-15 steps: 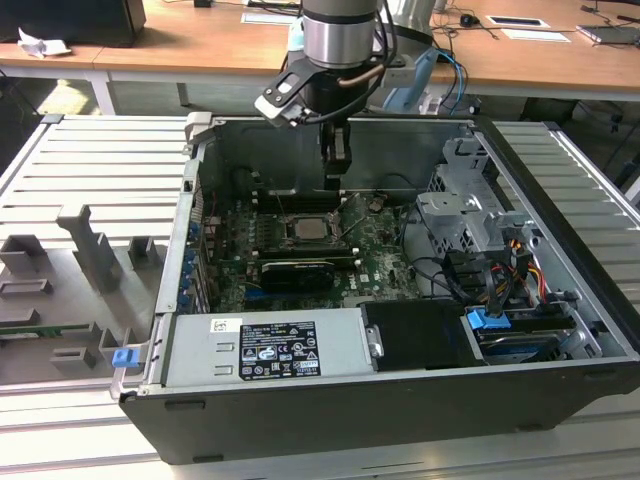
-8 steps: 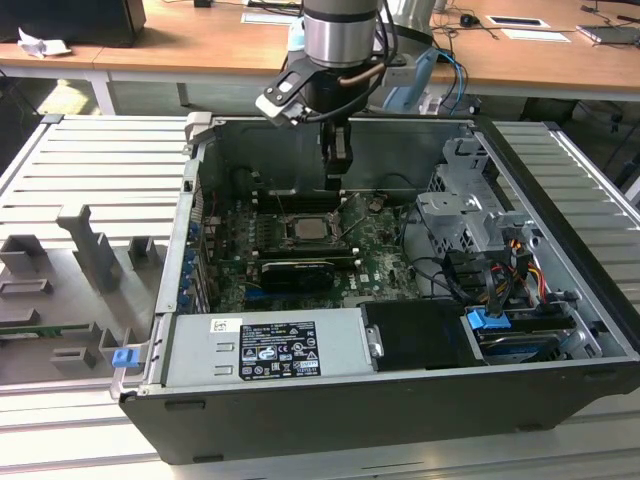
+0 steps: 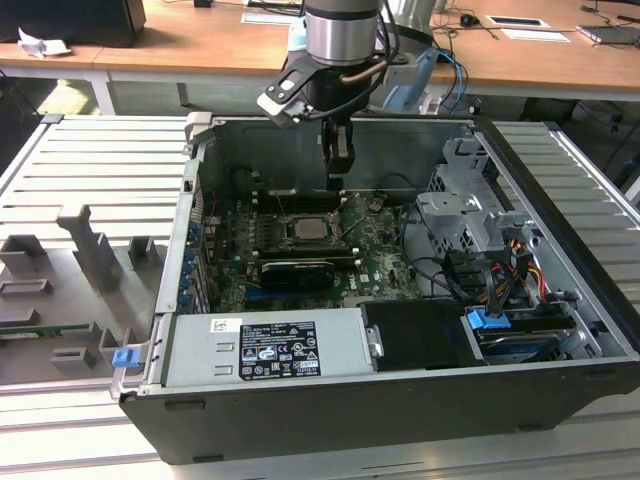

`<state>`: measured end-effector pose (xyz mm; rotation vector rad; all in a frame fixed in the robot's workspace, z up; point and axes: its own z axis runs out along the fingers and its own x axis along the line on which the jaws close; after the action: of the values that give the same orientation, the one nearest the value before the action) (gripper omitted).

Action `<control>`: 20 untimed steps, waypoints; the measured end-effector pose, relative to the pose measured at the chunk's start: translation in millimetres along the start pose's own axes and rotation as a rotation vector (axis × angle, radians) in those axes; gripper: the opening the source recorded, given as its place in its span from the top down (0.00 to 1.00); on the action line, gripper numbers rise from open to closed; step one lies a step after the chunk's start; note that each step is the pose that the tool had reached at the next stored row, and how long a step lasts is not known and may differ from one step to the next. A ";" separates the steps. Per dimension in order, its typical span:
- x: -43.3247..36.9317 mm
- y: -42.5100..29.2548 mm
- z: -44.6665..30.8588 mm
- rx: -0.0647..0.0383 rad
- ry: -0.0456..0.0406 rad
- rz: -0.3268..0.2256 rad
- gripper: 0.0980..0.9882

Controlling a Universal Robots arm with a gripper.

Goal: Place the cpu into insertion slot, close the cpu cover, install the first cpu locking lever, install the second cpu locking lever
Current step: 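Close the cpu cover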

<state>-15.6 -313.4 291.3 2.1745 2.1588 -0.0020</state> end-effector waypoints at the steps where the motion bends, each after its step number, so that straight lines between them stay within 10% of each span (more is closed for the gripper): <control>1: 0.0 0.4 -0.1 0.000 -0.0008 0.000 0.99; 20: 0.3 16.0 0.2 0.007 -0.0091 -0.001 0.99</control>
<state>0.3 -313.3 292.0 2.1728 2.1582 -0.0194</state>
